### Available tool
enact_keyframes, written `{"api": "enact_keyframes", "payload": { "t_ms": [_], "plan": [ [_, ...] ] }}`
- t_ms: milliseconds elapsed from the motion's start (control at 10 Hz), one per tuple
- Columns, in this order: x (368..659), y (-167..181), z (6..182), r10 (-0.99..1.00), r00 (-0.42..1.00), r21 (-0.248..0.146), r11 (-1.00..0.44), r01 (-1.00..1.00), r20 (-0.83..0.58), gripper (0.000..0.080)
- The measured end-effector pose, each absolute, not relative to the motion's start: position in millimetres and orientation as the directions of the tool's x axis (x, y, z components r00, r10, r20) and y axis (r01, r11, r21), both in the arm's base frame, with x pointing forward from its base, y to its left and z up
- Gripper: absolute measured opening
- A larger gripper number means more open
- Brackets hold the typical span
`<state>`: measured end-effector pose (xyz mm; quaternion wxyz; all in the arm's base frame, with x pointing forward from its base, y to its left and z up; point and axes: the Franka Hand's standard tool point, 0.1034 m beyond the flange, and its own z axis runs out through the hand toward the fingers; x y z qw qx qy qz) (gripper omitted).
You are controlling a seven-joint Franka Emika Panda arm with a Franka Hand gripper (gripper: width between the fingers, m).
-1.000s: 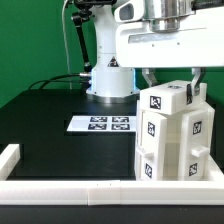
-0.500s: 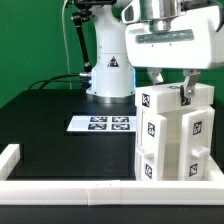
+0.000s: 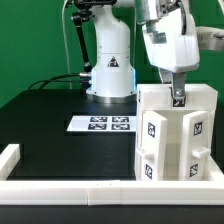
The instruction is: Assemble cabinet
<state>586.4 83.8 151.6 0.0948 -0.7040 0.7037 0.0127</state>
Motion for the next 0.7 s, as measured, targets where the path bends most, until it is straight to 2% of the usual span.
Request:
{"api": "enact_keyframes", "payload": {
  "t_ms": [100,400,700],
  "plan": [
    [587.5,84.2,152.2,-0.983,-0.075,-0.108,0.094,-0.99,-0.168,0.0557],
    [588.5,80.8,152.6,-0.964,-0.19,-0.09,0.209,-0.974,-0.185,0.0557],
    [588.2,79.1,152.1,-0.963,-0.185,-0.09,0.205,-0.974,-0.194,0.0557]
  ]
}}
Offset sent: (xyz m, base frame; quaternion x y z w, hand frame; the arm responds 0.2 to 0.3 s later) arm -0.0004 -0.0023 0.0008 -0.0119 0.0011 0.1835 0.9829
